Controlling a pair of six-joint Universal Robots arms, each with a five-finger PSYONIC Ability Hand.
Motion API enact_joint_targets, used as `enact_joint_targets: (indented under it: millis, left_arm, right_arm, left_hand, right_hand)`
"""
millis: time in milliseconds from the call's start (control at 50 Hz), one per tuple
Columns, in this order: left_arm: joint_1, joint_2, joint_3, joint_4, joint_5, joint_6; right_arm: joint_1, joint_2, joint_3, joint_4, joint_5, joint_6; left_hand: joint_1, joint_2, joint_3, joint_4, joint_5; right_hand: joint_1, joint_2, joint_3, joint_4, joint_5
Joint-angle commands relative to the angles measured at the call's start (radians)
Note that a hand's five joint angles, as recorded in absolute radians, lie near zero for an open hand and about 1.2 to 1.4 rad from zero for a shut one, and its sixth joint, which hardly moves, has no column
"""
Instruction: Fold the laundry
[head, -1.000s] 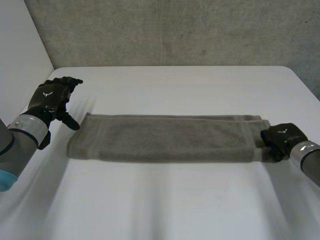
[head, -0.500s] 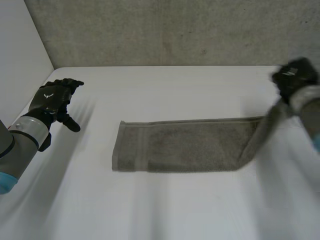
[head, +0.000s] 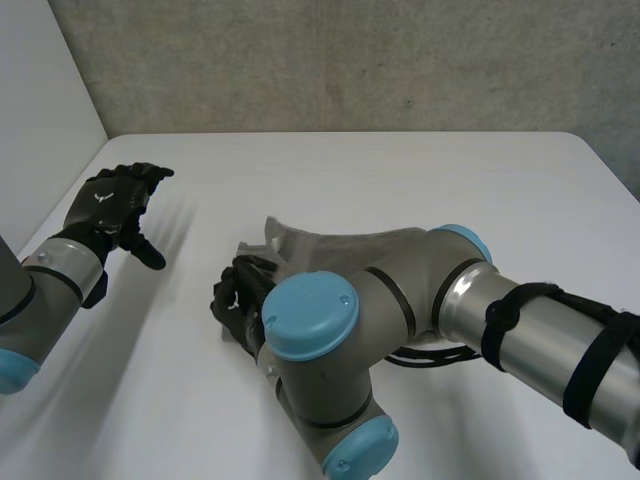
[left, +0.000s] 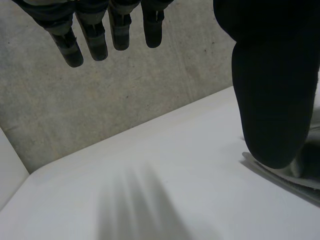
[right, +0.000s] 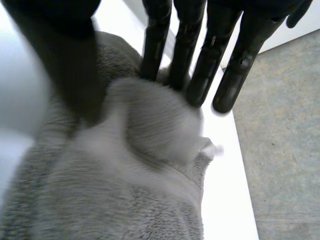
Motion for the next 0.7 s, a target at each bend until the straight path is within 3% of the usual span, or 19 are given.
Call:
enact_joint_targets:
  millis: [20, 200, 240, 400, 480, 560, 680, 700]
  left_arm:
    - [-0.003, -0.006, 0.000, 0.000, 0.000, 0.000]
    - [-0.011, 0.003, -0.009, -0.002, 0.000, -0.002]
    - [-0.034, 0.005, -0.014, -0.003, 0.000, 0.000]
    - [-0.121, -0.009, -0.003, -0.003, -0.008, -0.002]
    - [-0.167, -0.021, 0.014, -0.002, -0.008, -0.003]
    - [-0.244, -0.064, 0.049, -0.003, -0.041, -0.002]
    - [-0.279, -0.072, 0.047, -0.002, -0.112, 0.023]
    - [-0.279, -0.072, 0.047, -0.002, -0.112, 0.023]
  right_arm:
    - [-0.023, -0.123, 0.033, 0.000, 0.005, 0.109]
    - [-0.183, -0.351, 0.235, 0.010, -0.005, 0.495]
    - [-0.245, -0.416, 0.348, 0.040, -0.053, 0.556]
    - [-0.434, -0.502, 0.609, 0.043, -0.194, 0.564]
    - [-0.479, -0.501, 0.668, 0.008, -0.209, 0.564]
    - [-0.523, -0.492, 0.737, -0.073, -0.209, 0.556]
    - [-0.537, -0.457, 0.764, -0.144, -0.206, 0.542]
    - [-0.539, -0.434, 0.757, -0.144, -0.202, 0.533]
  left_hand:
    - [0.001, 0.007, 0.006, 0.009, -0.033]
    - [0.001, 0.007, 0.006, 0.009, -0.033]
    - [0.001, 0.007, 0.006, 0.009, -0.033]
    - [0.001, 0.007, 0.006, 0.009, -0.033]
    - [0.004, 0.011, 0.010, 0.012, -0.029]
    - [0.004, 0.011, 0.010, 0.012, -0.029]
    - [0.004, 0.011, 0.010, 0.012, -0.029]
    - [0.004, 0.011, 0.010, 0.012, -0.029]
  right_hand:
    - [-0.455, -0.461, -0.465, -0.467, -0.440]
    - [-0.455, -0.461, -0.465, -0.467, -0.440]
    - [-0.455, -0.461, -0.465, -0.467, -0.440]
    - [-0.455, -0.461, -0.465, -0.467, -0.440]
    - [-0.455, -0.461, -0.465, -0.467, -0.440]
    - [-0.172, -0.179, -0.183, -0.185, -0.158]
    - [0.049, 0.042, 0.038, 0.036, 0.064]
    - [0.171, 0.164, 0.160, 0.158, 0.186]
